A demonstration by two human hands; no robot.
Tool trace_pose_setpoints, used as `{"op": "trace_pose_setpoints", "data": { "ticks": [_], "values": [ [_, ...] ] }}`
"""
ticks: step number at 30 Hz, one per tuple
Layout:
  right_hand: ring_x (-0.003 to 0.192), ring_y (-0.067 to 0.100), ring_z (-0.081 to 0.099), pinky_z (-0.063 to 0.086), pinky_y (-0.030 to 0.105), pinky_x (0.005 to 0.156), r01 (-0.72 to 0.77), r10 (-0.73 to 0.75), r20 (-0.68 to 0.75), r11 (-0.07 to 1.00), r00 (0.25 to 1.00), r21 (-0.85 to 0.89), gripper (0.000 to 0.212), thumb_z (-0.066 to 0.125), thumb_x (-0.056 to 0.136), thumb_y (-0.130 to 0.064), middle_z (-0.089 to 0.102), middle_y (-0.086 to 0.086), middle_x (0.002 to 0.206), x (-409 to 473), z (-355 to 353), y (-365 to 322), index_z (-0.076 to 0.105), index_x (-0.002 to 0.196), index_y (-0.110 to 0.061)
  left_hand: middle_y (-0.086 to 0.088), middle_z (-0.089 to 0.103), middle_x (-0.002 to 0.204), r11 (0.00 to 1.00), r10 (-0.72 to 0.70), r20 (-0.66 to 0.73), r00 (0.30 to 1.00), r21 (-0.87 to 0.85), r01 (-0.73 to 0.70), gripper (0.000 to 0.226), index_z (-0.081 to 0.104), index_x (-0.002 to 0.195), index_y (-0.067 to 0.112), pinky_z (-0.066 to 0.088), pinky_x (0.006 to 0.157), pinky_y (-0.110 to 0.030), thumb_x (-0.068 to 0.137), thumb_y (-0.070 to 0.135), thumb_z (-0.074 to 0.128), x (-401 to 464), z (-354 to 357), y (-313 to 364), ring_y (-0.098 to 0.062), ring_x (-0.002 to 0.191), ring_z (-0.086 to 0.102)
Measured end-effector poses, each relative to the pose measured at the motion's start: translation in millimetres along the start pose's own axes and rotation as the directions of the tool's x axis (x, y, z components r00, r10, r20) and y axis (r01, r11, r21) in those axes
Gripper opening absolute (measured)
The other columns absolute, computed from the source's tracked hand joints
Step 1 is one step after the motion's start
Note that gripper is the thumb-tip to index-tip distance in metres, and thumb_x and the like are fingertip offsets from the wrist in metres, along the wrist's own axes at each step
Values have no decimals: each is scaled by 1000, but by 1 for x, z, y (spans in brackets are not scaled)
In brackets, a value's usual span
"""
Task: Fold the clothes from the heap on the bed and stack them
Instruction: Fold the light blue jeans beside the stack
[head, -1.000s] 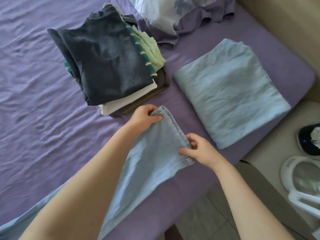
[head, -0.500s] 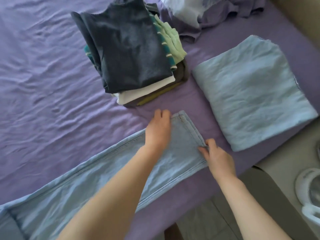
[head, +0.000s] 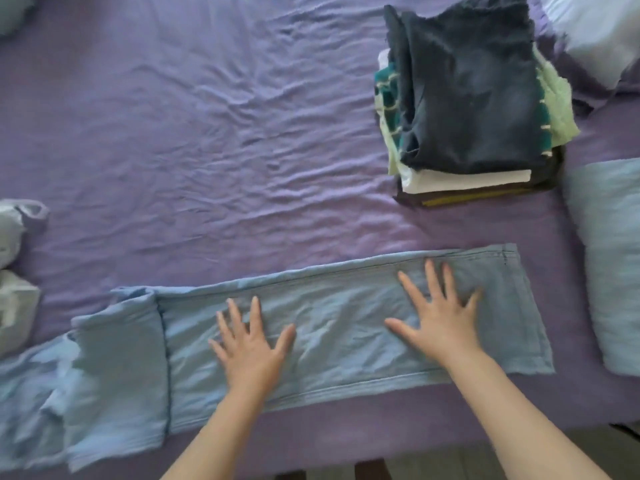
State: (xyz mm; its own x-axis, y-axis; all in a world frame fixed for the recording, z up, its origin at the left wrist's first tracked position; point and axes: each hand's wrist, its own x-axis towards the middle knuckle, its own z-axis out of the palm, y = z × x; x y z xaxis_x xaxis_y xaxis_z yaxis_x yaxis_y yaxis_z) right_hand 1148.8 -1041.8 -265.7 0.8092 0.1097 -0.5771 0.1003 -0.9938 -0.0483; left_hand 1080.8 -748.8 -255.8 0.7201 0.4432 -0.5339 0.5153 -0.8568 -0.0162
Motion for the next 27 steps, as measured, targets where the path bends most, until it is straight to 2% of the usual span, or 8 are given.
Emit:
{"op": "trace_pose_setpoints", "data": {
  "ticks": [5,8,10,15,19,22,24,27],
  "values": [
    [139,37,-26,8,68,106,-100,102,39,994,994,-50,93,22,72,-87,-31,9,153,-6,-5,-39,-20,143,-44,-8,-32,154,997,-49,160,986,70,38,109,-25,143,42,1,111,-66,63,94,28,22,-10,-24,-37,142,-25],
    [134,37,-37,1,70,104,173,-176,-12,978,984,-112,94,34,77,-79,-45,8,143,-19,-2,-109,-24,141,-42,-10,-33,154,996,-38,162,986,84,24,113,-27,143,41,3,109,-69,62,94,31,27,-13,-21,-39,141,-25],
    [134,35,-38,-1,71,103,308,-305,43,944,951,-121,92,39,78,-75,-42,4,146,-25,3,-151,-17,144,-44,-10,-30,155,998,7,158,987,62,-17,112,-25,144,41,1,109,-68,64,91,36,26,-16,-26,-39,142,-24],
    [141,31,-25,11,71,103,161,-139,166,979,976,-126,93,49,76,-73,-25,-4,156,-21,2,-180,-13,143,-51,-7,-14,160,970,214,114,970,92,-224,88,-9,150,38,-10,111,-61,85,66,44,24,-30,-62,-33,145,-19],
    [144,33,-15,13,64,109,69,-39,161,980,986,-185,86,49,86,-59,-14,6,159,-36,-8,-209,-4,149,-36,-3,28,155,943,327,-54,943,-43,-330,57,31,147,27,-4,116,-52,94,41,47,10,-51,-116,-26,147,6],
    [146,29,-4,15,53,113,131,-120,82,980,989,-148,68,43,92,-47,-2,8,160,-58,-10,-258,13,150,-27,-10,57,130,928,265,-319,910,-171,-331,39,63,123,15,18,112,-58,84,17,65,-5,-73,-171,-34,135,39],
    [147,26,-2,13,47,115,236,-233,71,970,970,-54,63,43,94,-43,-2,7,160,-75,-10,-299,16,149,-29,-15,64,118,947,163,-481,862,-169,-273,39,69,111,10,34,103,-62,73,6,75,-8,-82,-212,-40,121,53],
    [147,24,1,13,39,115,393,-396,15,916,918,82,60,45,94,-35,0,8,159,-97,-10,-361,22,148,-27,-19,58,126,950,-97,-470,877,-305,-59,41,64,119,8,37,105,-53,79,4,69,1,-94,-271,-39,123,49]
  ]
}}
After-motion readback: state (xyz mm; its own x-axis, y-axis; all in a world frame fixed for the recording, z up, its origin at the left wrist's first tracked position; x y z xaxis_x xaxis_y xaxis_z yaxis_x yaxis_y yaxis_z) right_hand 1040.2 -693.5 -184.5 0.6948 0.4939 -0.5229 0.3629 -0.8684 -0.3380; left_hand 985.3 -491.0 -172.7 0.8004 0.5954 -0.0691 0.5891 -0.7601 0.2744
